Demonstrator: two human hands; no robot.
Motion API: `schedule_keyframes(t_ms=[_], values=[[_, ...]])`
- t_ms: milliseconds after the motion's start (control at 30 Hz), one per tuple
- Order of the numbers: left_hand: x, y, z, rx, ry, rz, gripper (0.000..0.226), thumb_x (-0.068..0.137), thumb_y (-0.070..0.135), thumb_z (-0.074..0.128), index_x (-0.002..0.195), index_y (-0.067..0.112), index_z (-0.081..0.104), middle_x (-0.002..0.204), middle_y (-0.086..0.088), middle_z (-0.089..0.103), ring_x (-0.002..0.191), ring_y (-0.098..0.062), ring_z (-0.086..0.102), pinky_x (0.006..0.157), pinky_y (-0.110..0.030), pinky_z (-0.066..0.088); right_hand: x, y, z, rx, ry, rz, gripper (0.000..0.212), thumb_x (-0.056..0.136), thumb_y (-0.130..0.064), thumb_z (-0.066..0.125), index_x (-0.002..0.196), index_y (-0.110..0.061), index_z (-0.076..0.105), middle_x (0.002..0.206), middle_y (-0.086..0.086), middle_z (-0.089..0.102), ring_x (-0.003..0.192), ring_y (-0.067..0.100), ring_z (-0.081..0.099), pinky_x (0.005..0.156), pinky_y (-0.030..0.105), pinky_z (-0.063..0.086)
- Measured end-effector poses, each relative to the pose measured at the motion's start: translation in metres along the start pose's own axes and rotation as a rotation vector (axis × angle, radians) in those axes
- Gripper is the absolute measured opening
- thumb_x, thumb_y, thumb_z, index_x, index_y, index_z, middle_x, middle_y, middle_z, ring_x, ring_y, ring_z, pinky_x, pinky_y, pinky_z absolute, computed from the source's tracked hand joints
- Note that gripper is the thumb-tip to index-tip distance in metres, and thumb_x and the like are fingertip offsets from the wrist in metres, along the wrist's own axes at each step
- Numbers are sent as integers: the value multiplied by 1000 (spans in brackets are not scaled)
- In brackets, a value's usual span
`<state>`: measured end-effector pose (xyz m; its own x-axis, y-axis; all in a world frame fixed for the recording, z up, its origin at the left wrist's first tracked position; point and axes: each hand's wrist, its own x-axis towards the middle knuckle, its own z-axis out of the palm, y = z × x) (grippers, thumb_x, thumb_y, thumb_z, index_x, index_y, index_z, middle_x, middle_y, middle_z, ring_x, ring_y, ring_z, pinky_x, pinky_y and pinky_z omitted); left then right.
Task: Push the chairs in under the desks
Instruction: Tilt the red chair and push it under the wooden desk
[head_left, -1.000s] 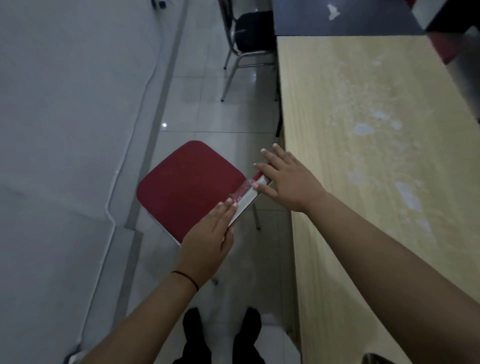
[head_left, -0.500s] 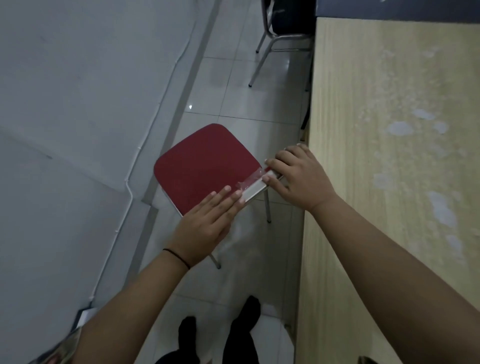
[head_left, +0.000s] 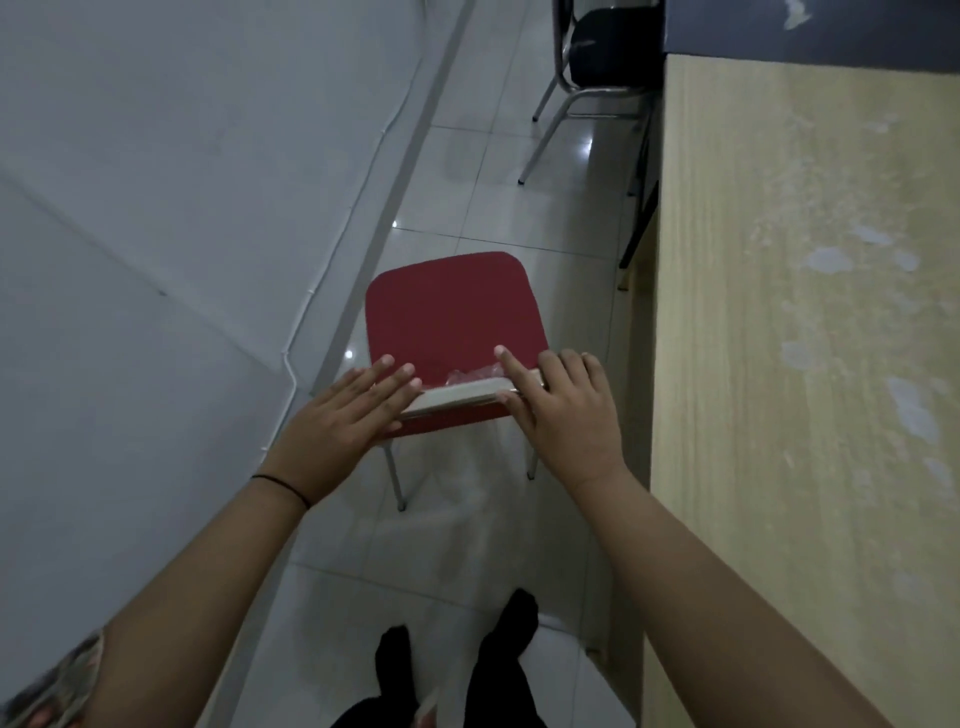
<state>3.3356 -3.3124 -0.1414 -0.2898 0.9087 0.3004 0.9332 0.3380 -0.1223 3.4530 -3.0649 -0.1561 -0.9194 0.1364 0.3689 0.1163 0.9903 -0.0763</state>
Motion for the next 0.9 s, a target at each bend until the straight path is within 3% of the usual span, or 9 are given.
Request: schedule_keyframes(t_ms=[200, 333, 467, 600, 767, 900], values=[[-31, -8, -4, -166, -29, -137, 42, 93, 12, 41, 135, 4, 42, 135, -14, 51, 130, -30, 41, 102, -47, 40, -19, -58, 1, -129, 36, 118, 42, 100, -45, 36, 137, -30, 49, 98, 9, 64, 95, 29, 60, 85, 42, 40], [-52, -19, -10, -204, -28, -197, 42, 93, 10, 36, 135, 5, 41, 136, -14, 49, 132, -31, 36, 104, -49, 37, -23, -92, 2, -139, 6, 162, 41, 101, -44, 35, 136, -30, 50, 99, 10, 64, 95, 31, 60, 84, 40, 36], [-60, -8, -11, -250, -34, -329, 44, 94, 10, 33, 137, 1, 39, 139, -16, 46, 134, -30, 33, 108, -47, 30, -22, -110, -4, -103, -63, 202, 45, 101, -42, 32, 135, -22, 52, 110, 11, 66, 109, 33, 59, 96, 46, 40], [-58, 4, -16, -234, -86, -469, 49, 96, 27, 29, 139, 7, 39, 140, -11, 46, 133, -26, 35, 112, -41, 22, -11, -114, -9, -32, -190, 185, 54, 99, -48, 23, 139, -20, 47, 134, 8, 57, 130, 31, 47, 109, 49, 31], [-48, 7, -17, -324, -111, -630, 67, 90, 52, 17, 144, 15, 31, 151, -4, 30, 142, -21, 18, 115, -43, 2, 5, -100, -13, -83, -258, 207, 64, 96, -58, 9, 146, -27, 33, 150, 8, 38, 142, 29, 27, 115, 50, 16], [-45, 5, -15, -350, -107, -644, 70, 89, 54, 17, 144, 14, 32, 150, -6, 32, 141, -23, 20, 115, -44, 8, 0, -103, -10, -18, -196, 270, 56, 98, -51, 17, 143, -27, 40, 146, 7, 44, 140, 33, 31, 109, 48, 30]])
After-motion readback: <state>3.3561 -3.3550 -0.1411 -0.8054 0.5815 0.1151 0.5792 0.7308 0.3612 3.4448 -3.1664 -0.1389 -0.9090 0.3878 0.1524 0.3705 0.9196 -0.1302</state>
